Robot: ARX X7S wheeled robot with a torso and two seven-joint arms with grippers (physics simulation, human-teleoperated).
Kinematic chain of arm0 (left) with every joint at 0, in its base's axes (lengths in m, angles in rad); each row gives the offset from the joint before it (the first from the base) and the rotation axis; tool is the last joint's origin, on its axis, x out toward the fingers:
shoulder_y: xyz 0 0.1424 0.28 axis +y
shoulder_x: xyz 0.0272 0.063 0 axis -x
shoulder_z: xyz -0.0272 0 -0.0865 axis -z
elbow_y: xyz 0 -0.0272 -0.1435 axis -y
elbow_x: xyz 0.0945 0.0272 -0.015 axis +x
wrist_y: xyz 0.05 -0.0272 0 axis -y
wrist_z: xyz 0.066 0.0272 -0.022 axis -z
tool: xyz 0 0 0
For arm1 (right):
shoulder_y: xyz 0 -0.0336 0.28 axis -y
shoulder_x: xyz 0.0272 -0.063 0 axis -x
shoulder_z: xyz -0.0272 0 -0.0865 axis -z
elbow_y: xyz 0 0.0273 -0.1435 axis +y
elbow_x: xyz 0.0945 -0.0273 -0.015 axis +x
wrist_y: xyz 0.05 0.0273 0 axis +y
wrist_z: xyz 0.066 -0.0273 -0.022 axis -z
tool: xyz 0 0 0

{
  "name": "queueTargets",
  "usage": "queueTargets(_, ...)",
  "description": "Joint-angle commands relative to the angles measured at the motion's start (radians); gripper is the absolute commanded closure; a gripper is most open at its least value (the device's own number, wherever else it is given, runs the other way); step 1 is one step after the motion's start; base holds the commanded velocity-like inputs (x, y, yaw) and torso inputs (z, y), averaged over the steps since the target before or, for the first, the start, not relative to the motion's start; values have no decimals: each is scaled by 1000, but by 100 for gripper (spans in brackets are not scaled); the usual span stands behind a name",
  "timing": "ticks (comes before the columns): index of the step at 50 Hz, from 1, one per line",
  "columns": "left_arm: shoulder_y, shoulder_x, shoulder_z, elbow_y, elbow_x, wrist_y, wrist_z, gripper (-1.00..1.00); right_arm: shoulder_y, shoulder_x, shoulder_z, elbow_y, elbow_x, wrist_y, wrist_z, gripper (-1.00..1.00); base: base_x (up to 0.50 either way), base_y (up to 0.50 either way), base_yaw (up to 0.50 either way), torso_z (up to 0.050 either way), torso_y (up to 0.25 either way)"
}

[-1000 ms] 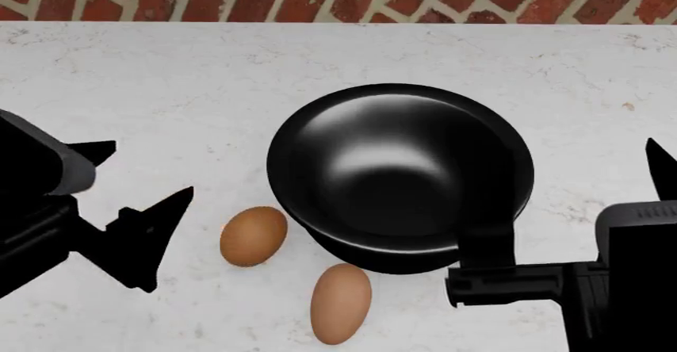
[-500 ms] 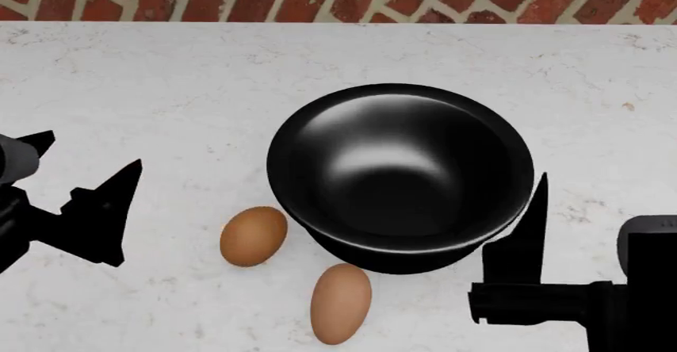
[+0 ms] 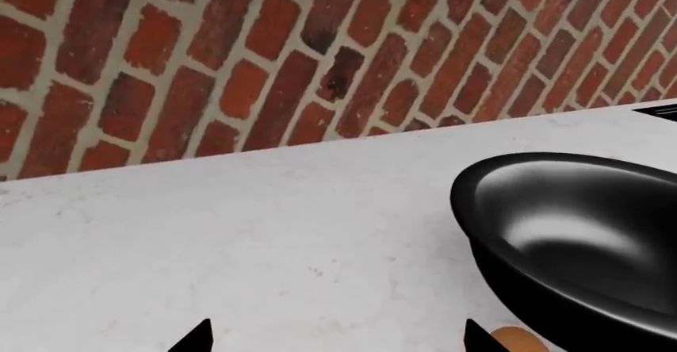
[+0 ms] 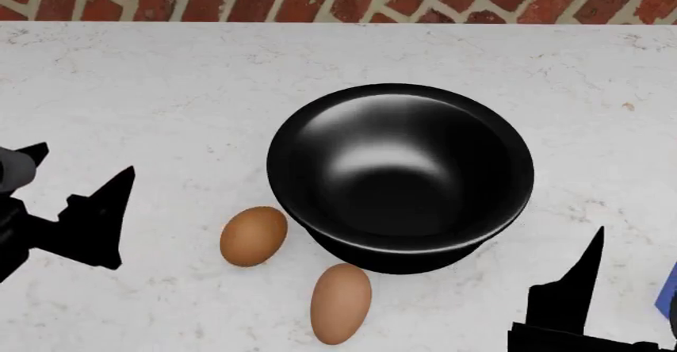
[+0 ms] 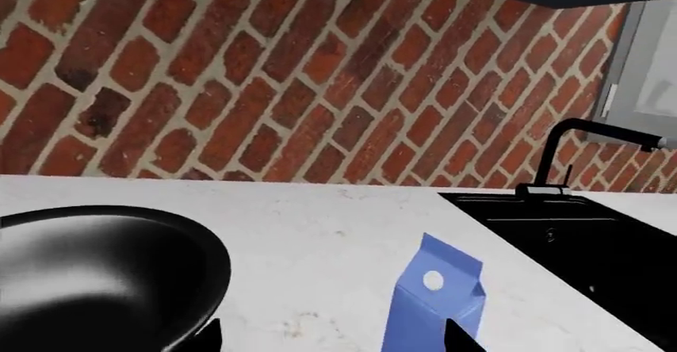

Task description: Place the eggs and milk next to the bowl.

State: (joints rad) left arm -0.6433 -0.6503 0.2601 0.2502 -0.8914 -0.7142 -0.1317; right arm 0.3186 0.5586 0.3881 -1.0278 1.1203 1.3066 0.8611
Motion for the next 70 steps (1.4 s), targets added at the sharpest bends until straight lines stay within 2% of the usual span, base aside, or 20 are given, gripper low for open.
queueTargets(1,15,4,0,-3,6,16,-1,-100,-127,7,-9,2,-75,-101,38,-100,0,0,0,0,0)
queueTargets(8,18,6,3,-6,9,20,1,-100,-166,16,-32,38,-159,-151,31,-100,0,0,0,0,0)
queueTargets(17,21,7,8,-13,15,26,5,-100,-134,20,-87,120,-231,-179,32,-100,0,0,0,0,0)
queueTargets(18,35,-2,1,-21,21,42,14,-100,-54,10,-183,216,-307,-183,52,-100,0,0,0,0,0)
queueTargets(22,41,-5,-2,-21,20,45,15,-100,-24,4,-226,259,-344,-203,52,-100,0,0,0,0,0)
queueTargets(55,75,-18,-8,-37,36,84,27,-100,125,-39,-387,450,-476,-252,87,-100,0,0,0,0,0)
queueTargets(70,70,-24,-9,-35,34,81,25,-100,133,-50,-408,523,-515,-299,84,-100,0,0,0,0,0)
